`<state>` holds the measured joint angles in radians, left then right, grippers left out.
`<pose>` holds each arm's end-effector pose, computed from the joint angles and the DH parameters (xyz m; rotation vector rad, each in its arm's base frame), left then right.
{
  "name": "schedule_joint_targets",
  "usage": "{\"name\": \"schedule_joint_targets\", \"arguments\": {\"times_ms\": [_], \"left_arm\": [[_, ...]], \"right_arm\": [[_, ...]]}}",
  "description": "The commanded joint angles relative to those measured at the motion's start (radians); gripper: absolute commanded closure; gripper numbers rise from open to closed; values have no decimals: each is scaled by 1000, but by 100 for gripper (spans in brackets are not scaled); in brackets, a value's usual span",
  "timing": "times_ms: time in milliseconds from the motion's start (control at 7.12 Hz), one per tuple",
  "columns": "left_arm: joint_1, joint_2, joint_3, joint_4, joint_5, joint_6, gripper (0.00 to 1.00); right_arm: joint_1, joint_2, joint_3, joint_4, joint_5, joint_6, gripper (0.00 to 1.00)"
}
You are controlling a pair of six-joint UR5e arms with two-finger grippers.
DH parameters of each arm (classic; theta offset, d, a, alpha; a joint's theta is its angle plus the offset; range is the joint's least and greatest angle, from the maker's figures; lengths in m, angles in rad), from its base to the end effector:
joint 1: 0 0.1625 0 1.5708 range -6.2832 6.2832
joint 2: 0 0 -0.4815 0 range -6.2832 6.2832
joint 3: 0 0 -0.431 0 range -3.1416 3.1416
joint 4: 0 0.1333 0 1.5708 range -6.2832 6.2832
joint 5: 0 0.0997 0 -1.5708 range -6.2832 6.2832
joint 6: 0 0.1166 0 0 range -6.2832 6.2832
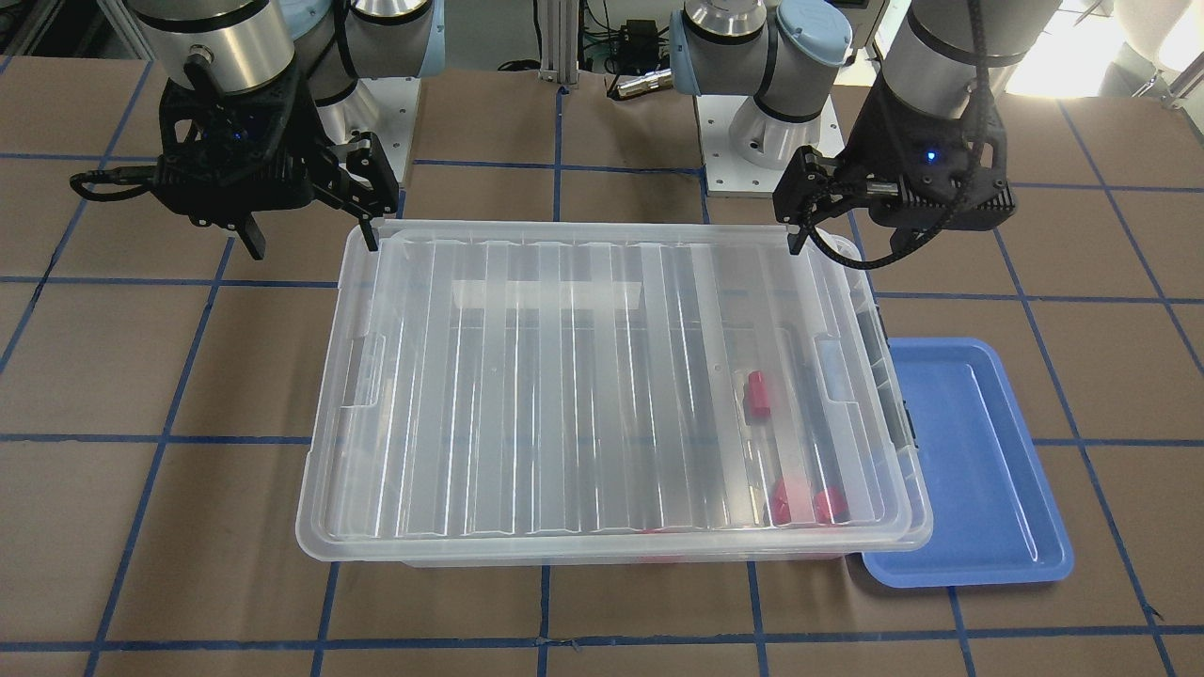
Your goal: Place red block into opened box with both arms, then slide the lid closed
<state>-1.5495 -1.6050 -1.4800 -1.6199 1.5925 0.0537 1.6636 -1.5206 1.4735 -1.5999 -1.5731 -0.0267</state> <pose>-0.1191 -0.5500 0.5523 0.0504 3.1192 -0.0104 0.1846 -0.5482 0.5550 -0.1873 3.1335 -0.1197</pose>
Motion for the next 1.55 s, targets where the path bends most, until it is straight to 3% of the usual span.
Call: {"name": "schedule_joint_targets", "arguments": {"times_ms": [0, 1405], "left_arm": [[-1, 0, -8, 3, 0, 0, 0], [-10, 26, -11, -2, 3, 2, 0]], "right_arm": [[1, 0, 2, 1, 1, 1, 0], [-1, 2, 5, -3, 1, -2, 0]]}}
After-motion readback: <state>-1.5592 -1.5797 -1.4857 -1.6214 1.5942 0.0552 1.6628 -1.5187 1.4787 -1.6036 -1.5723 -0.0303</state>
